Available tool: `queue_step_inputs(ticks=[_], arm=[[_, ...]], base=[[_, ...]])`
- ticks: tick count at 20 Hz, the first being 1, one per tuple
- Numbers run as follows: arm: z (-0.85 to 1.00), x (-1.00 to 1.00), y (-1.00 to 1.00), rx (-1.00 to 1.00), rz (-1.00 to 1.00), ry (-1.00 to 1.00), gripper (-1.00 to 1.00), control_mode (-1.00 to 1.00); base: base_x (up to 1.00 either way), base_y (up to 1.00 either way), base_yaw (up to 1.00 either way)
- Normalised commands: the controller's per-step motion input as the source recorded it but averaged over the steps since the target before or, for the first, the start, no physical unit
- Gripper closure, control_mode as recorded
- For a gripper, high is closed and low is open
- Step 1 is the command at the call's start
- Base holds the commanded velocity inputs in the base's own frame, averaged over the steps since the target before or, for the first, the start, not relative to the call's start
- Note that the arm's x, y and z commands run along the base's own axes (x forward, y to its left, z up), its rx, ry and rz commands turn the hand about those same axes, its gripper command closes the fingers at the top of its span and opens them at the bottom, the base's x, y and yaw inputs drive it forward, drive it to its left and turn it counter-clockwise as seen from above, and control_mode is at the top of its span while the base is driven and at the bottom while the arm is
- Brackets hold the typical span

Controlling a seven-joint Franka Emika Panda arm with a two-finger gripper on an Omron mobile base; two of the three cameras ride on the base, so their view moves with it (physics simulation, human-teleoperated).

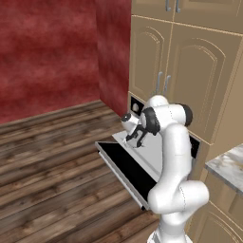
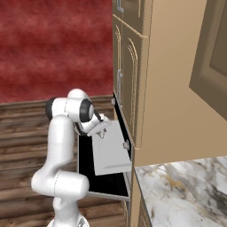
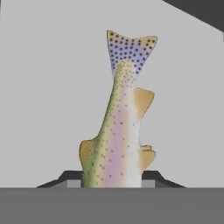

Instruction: Place the fish on the top rack of the oven, and slide the tray back inside. Close the oven door.

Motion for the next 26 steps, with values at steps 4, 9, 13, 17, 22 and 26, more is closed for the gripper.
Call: queue_step_inputs(ticks=[4, 9, 13, 17, 22, 26], arm=[[-0.30, 0.34, -0.12, 0.00, 0.00, 0.01, 1.00, -1.00], [-0.28, 0.33, -0.18, 0.00, 0.00, 0.01, 1.00, -1.00], [-0.33, 0.31, -0.06, 0.00, 0.00, 0.01, 1.00, -1.00], [-0.40, 0.27, 0.00, 0.00, 0.00, 0.00, 1.00, -1.00], [-0.36, 0.23, 0.00, 0.00, 0.00, 0.00, 1.00, -1.00], [-0.49, 0.07, 0.07, 0.00, 0.00, 0.00, -1.00, -1.00]], base=[[0.00, 0.00, 0.00], [0.00, 0.00, 0.00], [0.00, 0.00, 0.00], [0.00, 0.00, 0.00], [0.00, 0.00, 0.00], [0.00, 0.00, 0.00]])
